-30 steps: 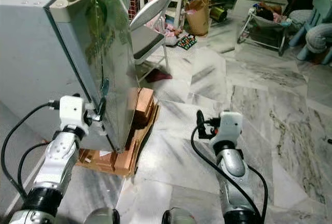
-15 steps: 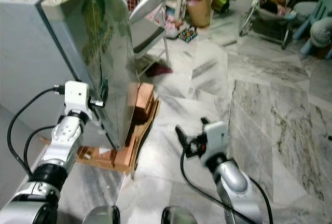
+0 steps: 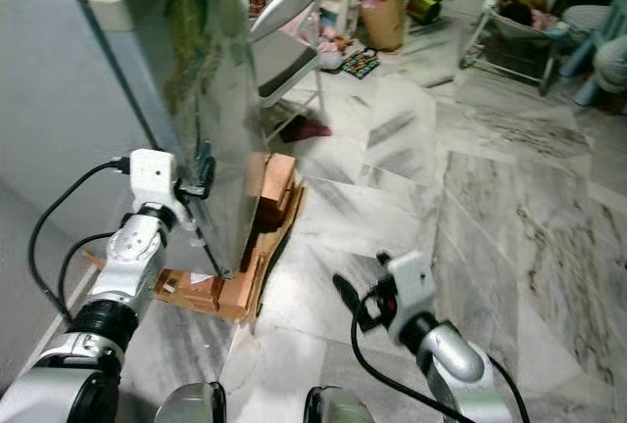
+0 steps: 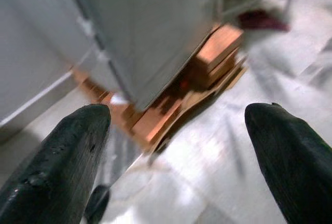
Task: Restocking fridge
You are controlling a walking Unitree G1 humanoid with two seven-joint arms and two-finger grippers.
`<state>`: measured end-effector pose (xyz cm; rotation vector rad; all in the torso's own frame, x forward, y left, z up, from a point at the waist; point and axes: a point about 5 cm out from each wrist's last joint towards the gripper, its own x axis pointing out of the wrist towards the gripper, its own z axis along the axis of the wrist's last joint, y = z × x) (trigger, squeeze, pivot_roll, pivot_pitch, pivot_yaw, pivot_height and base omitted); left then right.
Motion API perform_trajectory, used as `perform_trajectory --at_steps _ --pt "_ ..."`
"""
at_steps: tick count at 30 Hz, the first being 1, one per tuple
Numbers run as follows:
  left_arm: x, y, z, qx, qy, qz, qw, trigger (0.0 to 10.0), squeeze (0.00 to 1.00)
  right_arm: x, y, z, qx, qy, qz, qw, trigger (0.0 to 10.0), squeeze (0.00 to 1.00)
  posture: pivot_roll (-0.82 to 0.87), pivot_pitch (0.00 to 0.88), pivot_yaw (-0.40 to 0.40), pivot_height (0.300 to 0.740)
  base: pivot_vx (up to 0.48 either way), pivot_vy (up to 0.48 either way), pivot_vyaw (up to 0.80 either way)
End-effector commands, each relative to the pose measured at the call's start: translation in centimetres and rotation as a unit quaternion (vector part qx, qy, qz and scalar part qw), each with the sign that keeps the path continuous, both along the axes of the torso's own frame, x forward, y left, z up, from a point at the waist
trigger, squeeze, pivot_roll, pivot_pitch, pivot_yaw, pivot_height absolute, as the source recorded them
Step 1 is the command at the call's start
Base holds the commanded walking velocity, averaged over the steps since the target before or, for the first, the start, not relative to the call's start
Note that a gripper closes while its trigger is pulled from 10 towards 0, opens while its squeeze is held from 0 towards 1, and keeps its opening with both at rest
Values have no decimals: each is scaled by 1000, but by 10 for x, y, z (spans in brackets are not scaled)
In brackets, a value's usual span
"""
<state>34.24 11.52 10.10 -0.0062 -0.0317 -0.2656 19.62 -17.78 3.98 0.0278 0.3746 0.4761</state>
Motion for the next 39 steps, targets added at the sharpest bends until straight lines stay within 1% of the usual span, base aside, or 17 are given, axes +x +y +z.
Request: perform_trajectory --at_steps 1,2,3,4,5,8,13,14,18,20,24,26,27,31,33,35,39 --pt "-4 -69 34 7 -62 -152 986 10000 0 -1 0 -3 4 9 5 1000 10000 0 -1 120 -59 740 0 0 0" --pt "-16 -98 43 -4 -79 -212 974 10000 0 -2 0 -5 4 14 10 1000 10000 0 0 116 -59 740 0 0 0" --pt "-16 -98 43 -4 -79 -212 974 10000 0 -2 0 -5 4 14 10 1000 10000 0 0 116 -59 740 0 0 0" --pt "-24 -114 49 -15 -86 -245 966 10000 0 -3 1 -7 4 17 14 1000 10000 0 -1 115 -58 740 0 0 0" --pt "-42 -143 61 -34 -100 -306 946 10000 0 -6 5 -11 5 23 26 999 10000 0 -4 113 -55 740 0 0 0" --pt "-48 -153 70 -55 -106 -318 941 10000 0 -8 12 -20 2 31 37 999 10000 0 -3 111 -52 740 0 0 0" --pt "-22 -117 65 -44 -97 -234 966 10000 0 -9 28 -36 5 42 43 998 10000 0 7 107 -47 740 0 0 0" --pt "-10 -89 62 -39 -86 -180 979 10000 0 -8 34 -42 4 44 48 998 10000 0 13 104 -44 740 0 0 0" --pt "-2 -47 56 0 -83 -112 990 10000 0 -2 44 -48 -7 28 57 998 10000 0 23 107 -45 740 0 0 0" --pt "-2 -26 47 13 -72 -74 995 10000 0 4 51 -47 -5 9 53 999 10000 0 25 105 -44 740 0 0 0" --pt "-5 -2 32 45 -51 -23 997 10000 0 12 61 -45 -13 -15 47 999 10000 0 18 99 -33 740 0 0 0" --pt "-10 17 26 25 -36 16 999 10000 0 20 65 -47 -49 -26 24 998 10000 0 12 89 -26 740 0 -161 0" --pt "-10 17 26 25 -36 16 999 10000 0 20 65 -47 -49 -26 24 998 10000 0 12 89 -26 740 0 -322 0" --pt "-31 36 7 38 -12 41 998 10000 0 32 70 -47 -35 -44 -32 998 10000 0 13 77 -25 740 0 -410 0" --pt "-42 40 -4 46 3 39 998 10000 0 34 26 -25 -30 -76 -59 995 10000 0 15 76 -26 740 0 -456 0" --pt "-51 41 -12 54 19 39 998 10000 0 37 1 2 -29 -110 -75 991 10000 0 23 75 -28 740 0 -469 0" --pt "-61 39 -16 55 37 44 997 10000 0 43 -4 9 -47 -121 -98 987 10000 0 41 77 -36 740 0 -463 -445"
